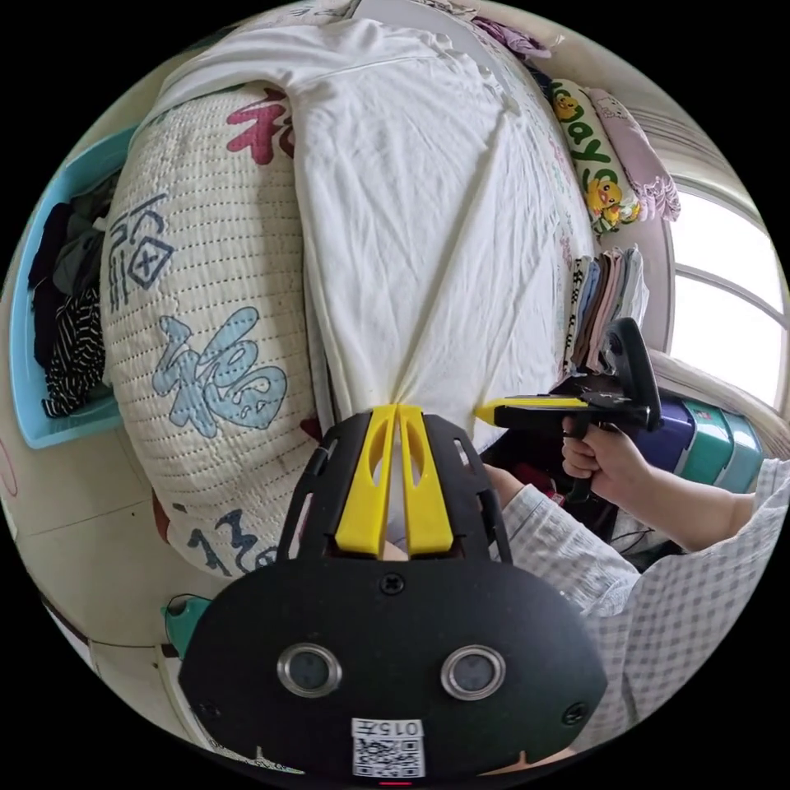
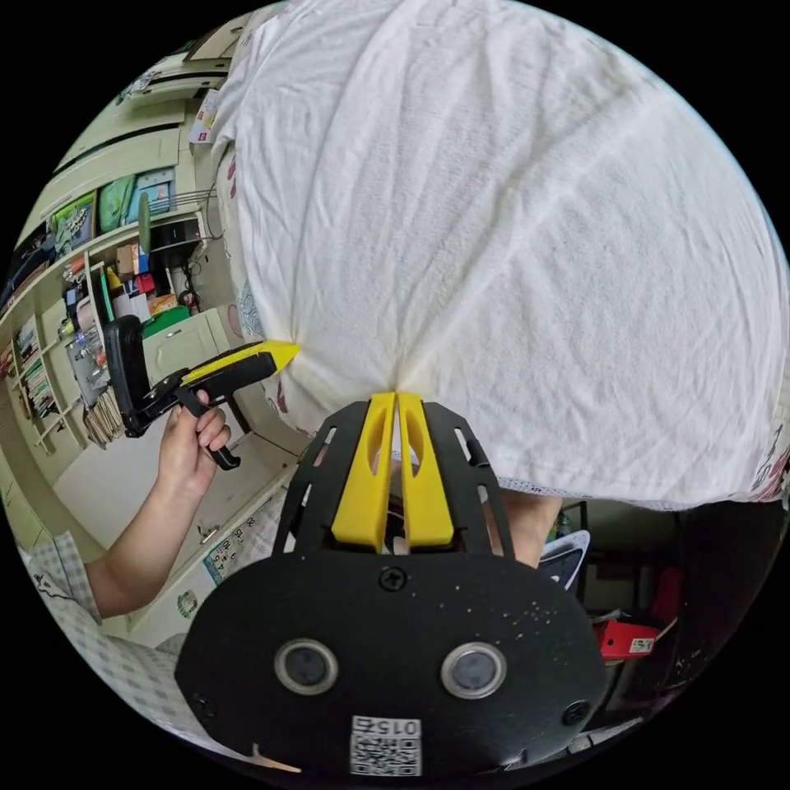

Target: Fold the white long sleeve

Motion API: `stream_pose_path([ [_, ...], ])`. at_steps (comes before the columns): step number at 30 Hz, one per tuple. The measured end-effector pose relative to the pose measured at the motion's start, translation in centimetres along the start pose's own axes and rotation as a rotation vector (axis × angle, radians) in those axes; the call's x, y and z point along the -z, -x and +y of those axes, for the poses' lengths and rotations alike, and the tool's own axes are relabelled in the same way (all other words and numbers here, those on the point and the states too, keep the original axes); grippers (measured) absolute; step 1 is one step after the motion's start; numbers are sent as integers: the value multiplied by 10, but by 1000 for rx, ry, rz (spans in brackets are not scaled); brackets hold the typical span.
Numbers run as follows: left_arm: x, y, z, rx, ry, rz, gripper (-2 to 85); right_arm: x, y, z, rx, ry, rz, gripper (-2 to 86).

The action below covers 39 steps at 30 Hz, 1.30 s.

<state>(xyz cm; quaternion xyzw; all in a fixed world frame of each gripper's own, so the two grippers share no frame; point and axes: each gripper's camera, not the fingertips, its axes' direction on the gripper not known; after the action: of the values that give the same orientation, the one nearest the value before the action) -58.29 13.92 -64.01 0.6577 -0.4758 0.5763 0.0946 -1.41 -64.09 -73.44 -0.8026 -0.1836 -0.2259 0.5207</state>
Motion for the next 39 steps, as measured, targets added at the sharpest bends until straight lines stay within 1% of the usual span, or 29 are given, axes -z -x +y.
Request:
stream_pose_path([
  [1,4,4,0,2,3,22,-6,9,8,-1,13,25,24,13],
  [3,26,24,-2,7,30,128,-4,24,19,-1,27,63,50,29],
  [4,34,29,-2,8,27,142,-3,36,24,1,26,94,79,45],
  [6,79,65,3,69,-80,241,6,60,31,8,26,109,145,47],
  [7,92,79,5,98,-123,282,9,81,37,13,16,87,194,48],
  [9,138,139,11,236,-309,411,39,118,51,16,10,24,269,52],
  [11,164,186,9,360,-412,434,67,165,87,5,43,-100,360,54],
  [12,175,217,5,444,-474,456,87,175,99,-1,57,-135,373,54],
  [13,178,232,3,485,-507,482,96,192,123,-17,97,-203,381,52],
  [14,181,263,-4,569,-572,559,112,204,150,-37,149,-261,373,49],
  [15,179,291,-12,646,-636,649,122,209,164,-49,180,-285,361,48],
  [17,171,327,-24,756,-720,753,132,215,223,-96,336,-351,298,47],
  [18,165,348,-34,822,-761,800,139,214,237,-107,371,-359,295,48],
  [20,157,375,-51,893,-787,850,149,198,276,-146,452,-368,335,48],
  [24,147,413,-90,929,-732,854,168,165,295,-172,461,-319,376,43],
  [26,148,419,-106,904,-704,812,166,140,297,-171,462,-288,502,14],
  [29,144,422,-125,896,-638,745,155,114,308,-158,502,-309,669,-1],
  [31,136,421,-130,920,-643,774,137,98,314,-155,525,-288,762,-4],
  [32,133,420,-129,939,-670,801,115,91,313,-155,527,-275,789,-5],
  [33,134,416,-126,953,-712,800,79,89,312,-155,522,-271,788,-6],
  [34,137,413,-123,954,-738,792,61,89,305,-154,510,-266,764,-6],
  [36,153,402,-109,924,-856,764,13,91,290,-152,489,-272,691,-7],
  [37,157,399,-105,907,-882,767,9,92,278,-150,481,-279,640,-7],
  [39,184,381,-89,799,-979,753,0,89,262,-148,469,-283,588,-8],
])
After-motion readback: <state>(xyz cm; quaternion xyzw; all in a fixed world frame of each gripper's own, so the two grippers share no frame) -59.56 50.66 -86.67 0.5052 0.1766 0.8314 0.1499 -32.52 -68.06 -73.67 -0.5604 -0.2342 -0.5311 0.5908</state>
